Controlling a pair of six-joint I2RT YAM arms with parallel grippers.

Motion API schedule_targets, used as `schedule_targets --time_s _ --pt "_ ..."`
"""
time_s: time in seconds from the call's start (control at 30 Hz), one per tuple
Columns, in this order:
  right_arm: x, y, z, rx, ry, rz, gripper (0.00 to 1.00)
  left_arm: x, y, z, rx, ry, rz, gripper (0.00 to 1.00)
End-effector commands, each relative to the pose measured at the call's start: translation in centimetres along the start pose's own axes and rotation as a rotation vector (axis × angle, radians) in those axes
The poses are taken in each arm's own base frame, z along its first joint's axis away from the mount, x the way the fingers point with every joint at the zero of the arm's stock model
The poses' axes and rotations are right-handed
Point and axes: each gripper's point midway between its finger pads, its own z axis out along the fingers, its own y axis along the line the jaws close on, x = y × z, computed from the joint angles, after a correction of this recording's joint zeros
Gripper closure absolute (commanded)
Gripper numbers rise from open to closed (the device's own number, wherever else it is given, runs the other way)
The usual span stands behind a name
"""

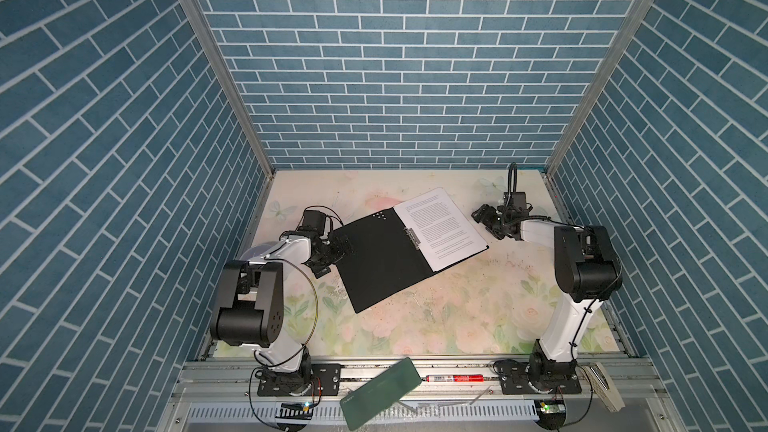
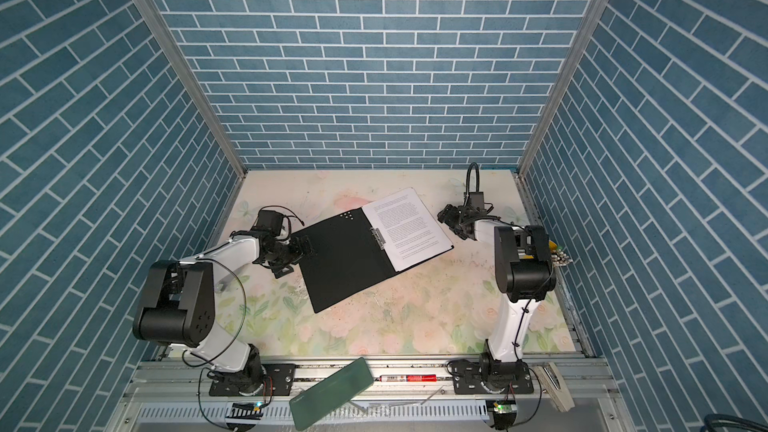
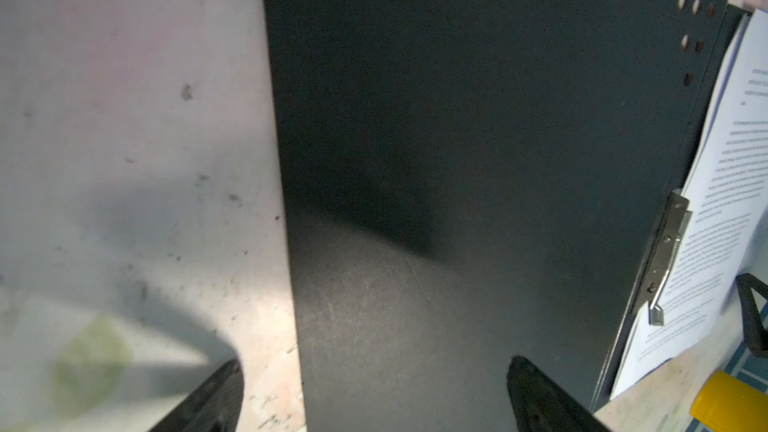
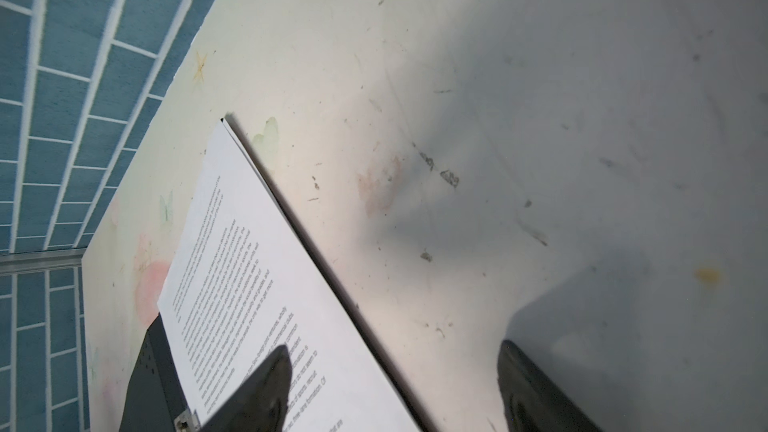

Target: Put the files into the folder

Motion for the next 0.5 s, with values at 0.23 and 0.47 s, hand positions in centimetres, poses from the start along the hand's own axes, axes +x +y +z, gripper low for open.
schedule_targets --time_s 0.23,0.47 --pt "5.8 -3.3 -0.6 0.065 0.112 0.127 0.27 1.0 0.7 1.9 -0.02 0.108 -0.023 0.0" --pt "6.6 -3.1 -0.8 0.059 0.132 0.127 0.3 1.2 1.5 2.2 -0.057 0.12 -0.033 0.0"
